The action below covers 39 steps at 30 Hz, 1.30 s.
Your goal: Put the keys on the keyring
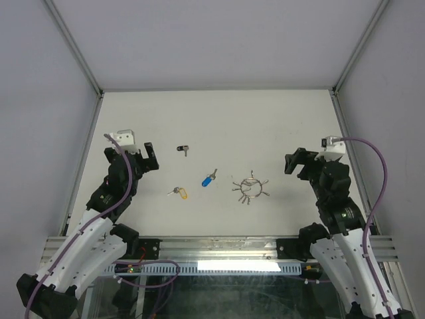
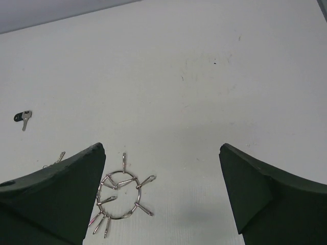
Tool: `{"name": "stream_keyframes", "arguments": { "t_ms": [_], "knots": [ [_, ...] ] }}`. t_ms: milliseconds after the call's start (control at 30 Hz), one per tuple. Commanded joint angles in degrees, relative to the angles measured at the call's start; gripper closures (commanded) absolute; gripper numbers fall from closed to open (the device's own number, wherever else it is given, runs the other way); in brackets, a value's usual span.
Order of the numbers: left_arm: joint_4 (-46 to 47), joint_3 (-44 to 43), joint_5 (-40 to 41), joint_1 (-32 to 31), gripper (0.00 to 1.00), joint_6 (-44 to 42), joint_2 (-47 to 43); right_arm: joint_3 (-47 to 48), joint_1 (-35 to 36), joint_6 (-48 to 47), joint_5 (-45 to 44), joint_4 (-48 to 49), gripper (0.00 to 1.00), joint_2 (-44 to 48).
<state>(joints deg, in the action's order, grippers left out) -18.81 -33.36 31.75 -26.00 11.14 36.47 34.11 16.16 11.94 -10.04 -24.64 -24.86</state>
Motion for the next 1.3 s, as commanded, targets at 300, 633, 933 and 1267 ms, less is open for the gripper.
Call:
{"name": "stream_keyframes", "arguments": {
  "t_ms": [300, 633, 933, 1267],
  "knots": [
    [-1.46, -8.76, -6.05, 4.99, 0.01, 4.47, 6.65, 8.58, -8.22, 6.77, 10.14, -0.39, 0.01, -11.15],
    [-2.53, -13.97, -13.52, 5.58, 0.01, 3.88, 13.42, 12.23, -9.29, 8.34, 15.26, -5.13, 0.02, -25.13],
    [-2.39, -15.24, -23.26, 1.72, 0.01, 5.86, 22.81, 11.91, -9.10, 6.78, 22.97, -6.32, 0.10, -34.50],
    [-0.29, -13.44, -24.85, -5.25, 0.03, 7.86, 26.33, 12.65, 2.67, 7.43, 18.67, -5.63, 0.33, -41.63]
  ]
}}
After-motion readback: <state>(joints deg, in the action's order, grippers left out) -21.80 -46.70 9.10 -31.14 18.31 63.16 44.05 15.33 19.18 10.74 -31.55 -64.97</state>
